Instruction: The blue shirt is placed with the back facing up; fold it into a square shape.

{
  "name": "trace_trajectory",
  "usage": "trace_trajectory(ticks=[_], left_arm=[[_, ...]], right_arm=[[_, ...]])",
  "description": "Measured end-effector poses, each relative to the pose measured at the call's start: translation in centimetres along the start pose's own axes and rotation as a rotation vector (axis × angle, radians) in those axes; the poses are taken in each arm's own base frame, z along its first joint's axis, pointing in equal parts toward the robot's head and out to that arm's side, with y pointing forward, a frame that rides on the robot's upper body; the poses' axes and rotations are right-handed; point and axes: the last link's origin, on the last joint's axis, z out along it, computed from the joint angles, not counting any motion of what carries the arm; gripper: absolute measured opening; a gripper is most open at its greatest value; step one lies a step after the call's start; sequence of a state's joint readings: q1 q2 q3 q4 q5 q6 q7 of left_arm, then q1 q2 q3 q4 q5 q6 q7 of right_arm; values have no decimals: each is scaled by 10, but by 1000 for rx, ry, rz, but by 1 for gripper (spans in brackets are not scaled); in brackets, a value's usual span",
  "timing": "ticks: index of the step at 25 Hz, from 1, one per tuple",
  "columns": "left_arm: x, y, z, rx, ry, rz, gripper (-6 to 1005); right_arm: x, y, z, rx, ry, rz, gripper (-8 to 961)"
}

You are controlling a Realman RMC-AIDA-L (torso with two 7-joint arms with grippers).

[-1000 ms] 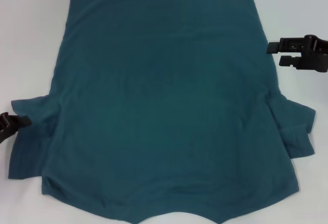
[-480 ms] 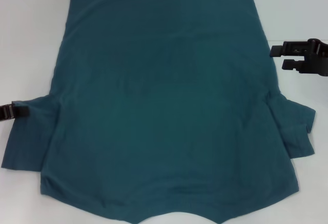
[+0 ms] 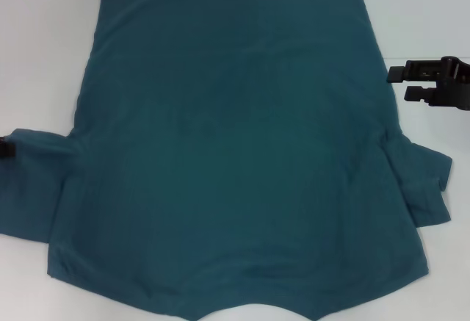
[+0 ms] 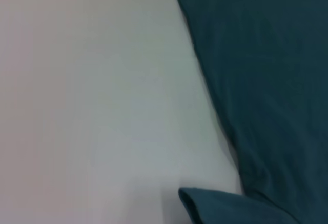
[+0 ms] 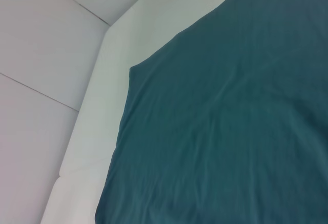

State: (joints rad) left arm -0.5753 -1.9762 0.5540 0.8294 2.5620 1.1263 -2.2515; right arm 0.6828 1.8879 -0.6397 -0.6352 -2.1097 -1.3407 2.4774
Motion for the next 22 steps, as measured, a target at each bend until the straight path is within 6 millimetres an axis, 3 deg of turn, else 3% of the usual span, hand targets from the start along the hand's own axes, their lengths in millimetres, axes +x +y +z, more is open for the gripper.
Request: trace_trajectory(ticks=[14,22], left_arm=[[24,11,-4,86,-65,88,1],[38,48,-13,9,-128,132,2]], right_arm=[[-2,2,0,2,6,-10,704],[-2,2,0,1,8,-11,701]])
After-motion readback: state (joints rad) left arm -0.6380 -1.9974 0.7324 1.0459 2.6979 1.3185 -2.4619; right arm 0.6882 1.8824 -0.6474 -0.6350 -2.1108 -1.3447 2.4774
